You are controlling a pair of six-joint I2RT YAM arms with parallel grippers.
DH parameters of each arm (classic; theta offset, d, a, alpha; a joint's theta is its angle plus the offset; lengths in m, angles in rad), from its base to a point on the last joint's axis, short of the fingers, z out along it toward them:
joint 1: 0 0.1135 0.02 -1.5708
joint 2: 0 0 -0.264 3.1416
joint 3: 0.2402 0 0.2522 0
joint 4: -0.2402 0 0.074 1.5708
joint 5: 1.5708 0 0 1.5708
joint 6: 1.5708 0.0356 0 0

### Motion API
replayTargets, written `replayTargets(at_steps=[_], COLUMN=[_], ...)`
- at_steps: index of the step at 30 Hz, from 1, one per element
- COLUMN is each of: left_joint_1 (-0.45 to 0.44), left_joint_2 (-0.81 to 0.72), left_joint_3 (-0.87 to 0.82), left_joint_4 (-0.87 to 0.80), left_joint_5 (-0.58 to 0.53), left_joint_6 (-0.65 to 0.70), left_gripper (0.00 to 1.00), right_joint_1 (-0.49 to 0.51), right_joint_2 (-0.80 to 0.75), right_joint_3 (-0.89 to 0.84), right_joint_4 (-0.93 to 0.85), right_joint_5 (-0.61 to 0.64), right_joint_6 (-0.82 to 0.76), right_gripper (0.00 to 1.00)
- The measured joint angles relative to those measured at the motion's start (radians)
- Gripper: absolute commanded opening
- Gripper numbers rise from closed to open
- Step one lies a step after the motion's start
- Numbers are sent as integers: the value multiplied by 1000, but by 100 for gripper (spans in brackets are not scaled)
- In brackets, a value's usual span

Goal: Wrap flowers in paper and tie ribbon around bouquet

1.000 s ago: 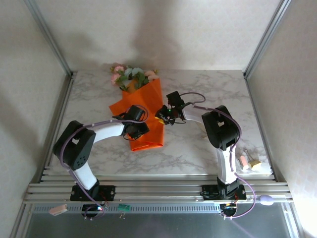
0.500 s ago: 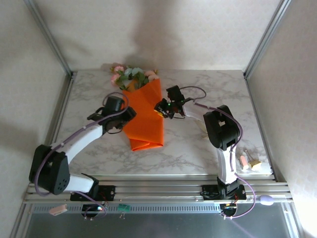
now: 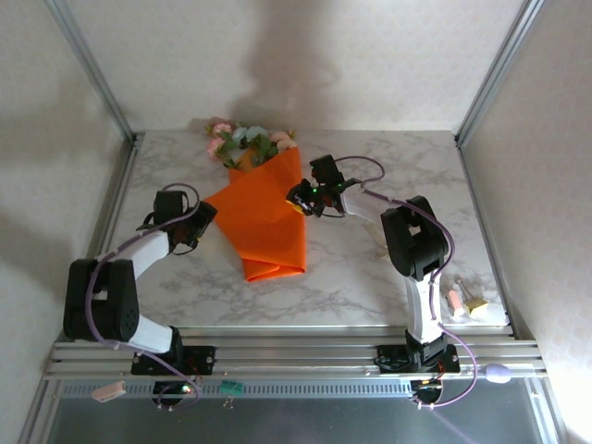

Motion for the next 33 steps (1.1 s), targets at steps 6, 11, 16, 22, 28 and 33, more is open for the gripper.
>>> replayTargets(at_steps=[6, 11, 16, 22, 28, 33], left_joint_1=[-6, -12, -12, -35, -70, -55], left_joint_2=[54, 141, 196, 213, 194, 11], left_joint_3=[-24, 29, 97, 198, 293, 106], left_joint_4=[169, 208, 208, 199, 11, -8], left_joint_5=[71, 105, 116, 119, -19, -42], left_joint_6=[-1, 22, 55, 93, 121, 109], left_gripper=[47, 19, 1, 0, 60, 73], right_joint_1=[0, 0, 0, -3, -15, -17], right_joint_2=[2, 2, 2, 0, -12, -12], right_joint_3=[4, 13, 18, 20, 20, 20], right_joint_4=[-6, -10, -16, -20, -35, -35], right_joint_5=[-11, -11, -9, -2, 4, 0], right_joint_6=[0, 0, -5, -23, -30, -29], right_gripper=[31, 31, 31, 31, 31, 32])
